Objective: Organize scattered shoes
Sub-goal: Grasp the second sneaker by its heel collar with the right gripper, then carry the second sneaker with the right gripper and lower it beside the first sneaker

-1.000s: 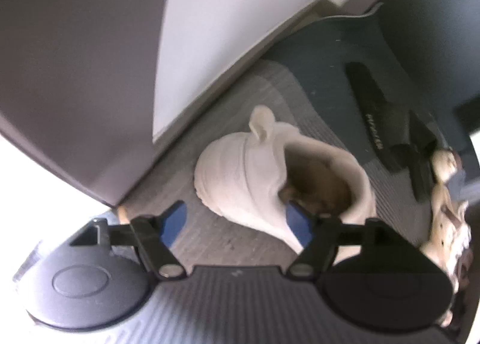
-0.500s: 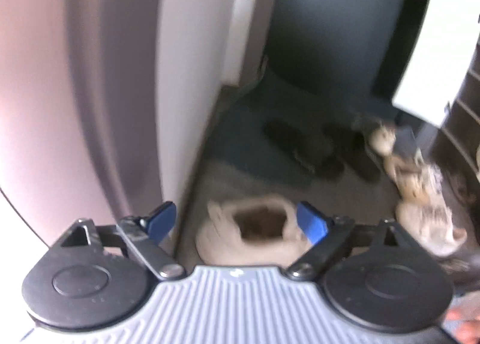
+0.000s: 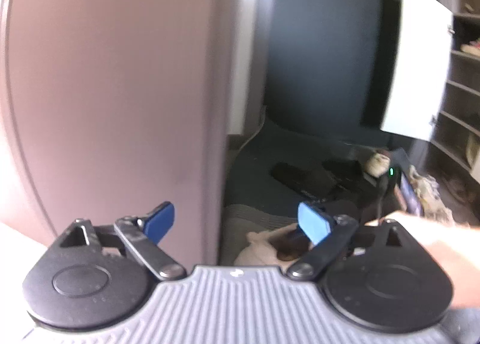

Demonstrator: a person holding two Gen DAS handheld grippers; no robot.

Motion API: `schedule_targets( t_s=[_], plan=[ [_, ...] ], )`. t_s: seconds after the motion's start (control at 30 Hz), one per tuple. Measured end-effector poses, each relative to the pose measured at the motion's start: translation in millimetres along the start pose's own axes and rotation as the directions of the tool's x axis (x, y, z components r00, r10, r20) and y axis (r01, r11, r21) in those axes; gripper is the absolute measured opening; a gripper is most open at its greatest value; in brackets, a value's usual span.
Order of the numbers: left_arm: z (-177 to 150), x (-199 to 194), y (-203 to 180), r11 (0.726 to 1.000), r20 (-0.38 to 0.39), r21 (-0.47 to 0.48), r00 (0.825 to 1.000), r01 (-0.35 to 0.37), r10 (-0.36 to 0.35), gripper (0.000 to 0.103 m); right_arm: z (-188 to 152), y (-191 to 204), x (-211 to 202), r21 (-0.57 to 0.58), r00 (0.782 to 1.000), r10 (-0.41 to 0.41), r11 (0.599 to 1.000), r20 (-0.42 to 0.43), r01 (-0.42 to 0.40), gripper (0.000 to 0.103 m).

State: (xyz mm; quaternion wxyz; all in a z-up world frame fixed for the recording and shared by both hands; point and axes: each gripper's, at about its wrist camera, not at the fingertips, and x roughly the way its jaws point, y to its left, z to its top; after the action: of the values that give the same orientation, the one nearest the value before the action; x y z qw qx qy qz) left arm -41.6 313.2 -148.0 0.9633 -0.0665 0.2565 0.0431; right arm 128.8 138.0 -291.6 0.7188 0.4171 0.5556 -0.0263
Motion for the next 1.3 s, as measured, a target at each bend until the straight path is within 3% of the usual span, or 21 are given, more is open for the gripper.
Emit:
schedule_targets(
  t_s=[0.13, 0.23, 0.37, 0.43, 0.53, 0.73, 0.87, 1.0, 1.17, 1.3],
  plan=[
    [7.4, -3.3, 14.2, 0.997, 0.018, -0.075, 1.0, -0.008, 0.01, 0.091, -16.3, -7.9, 28.5, 0.188, 1.0, -0.01, 0.982, 0.026, 0.005, 0.073],
    [8.4, -4.1, 18.8, 0.997, 0.04, -0.075, 0.999, -0.013, 0.016, 0.091, -25.6, -4.2, 40.0, 0.217, 0.998, -0.032, 0.976, 0.053, 0.02, 0.068],
    [5.5, -4.0, 19.4, 0.998, 0.063, -0.057, 0.998, -0.002, 0.006, 0.091, -25.1, 4.2, 58.3, 0.208, 0.993, -0.105, 0.974, 0.061, 0.09, 0.042],
    [2.3, 5.0, 20.7, 0.999, 0.037, -0.054, 0.999, 0.008, -0.006, 0.091, -22.6, 3.3, 66.4, 0.196, 0.988, -0.143, 0.972, 0.054, 0.13, 0.04],
    [-2.9, 15.4, 29.2, 0.99, -0.042, -0.125, 0.997, 0.061, -0.066, 0.091, -23.1, 5.6, 68.3, 0.095, 0.987, -0.146, 0.986, 0.069, 0.139, 0.036],
    [-5.9, 7.9, 36.9, 0.988, -0.036, -0.147, 0.998, 0.053, -0.059, 0.091, -35.0, 1.3, 40.4, -0.119, 0.982, -0.128, 0.982, 0.136, 0.144, 0.026],
    [-16.2, 3.2, 31.5, 0.987, -0.082, -0.145, 0.993, 0.076, -0.088, 0.091, -44.9, -8.4, 14.7, -0.294, 0.986, -0.099, 0.946, 0.134, 0.135, 0.022],
    [-22.3, 0.4, 18.9, 0.987, -0.109, -0.113, 0.986, 0.11, -0.122, 0.091, -63.6, -18.0, -14.2, -0.453, 0.993, -0.091, 0.884, 0.08, 0.117, 0.021],
    [-21.8, 2.1, 5.8, 0.986, -0.09, -0.098, 0.986, 0.134, -0.143, 0.091, -80.3, -34.6, -42.1, -0.503, 0.995, -0.096, 0.859, 0.031, 0.098, 0.021],
    [-22.6, 13.6, -5.5, 0.984, -0.1, -0.105, 0.983, 0.141, -0.152, 0.091, -94.9, -45.0, -63.2, -0.59, 0.994, -0.091, 0.8, 0.054, 0.105, 0.021]
  ],
)
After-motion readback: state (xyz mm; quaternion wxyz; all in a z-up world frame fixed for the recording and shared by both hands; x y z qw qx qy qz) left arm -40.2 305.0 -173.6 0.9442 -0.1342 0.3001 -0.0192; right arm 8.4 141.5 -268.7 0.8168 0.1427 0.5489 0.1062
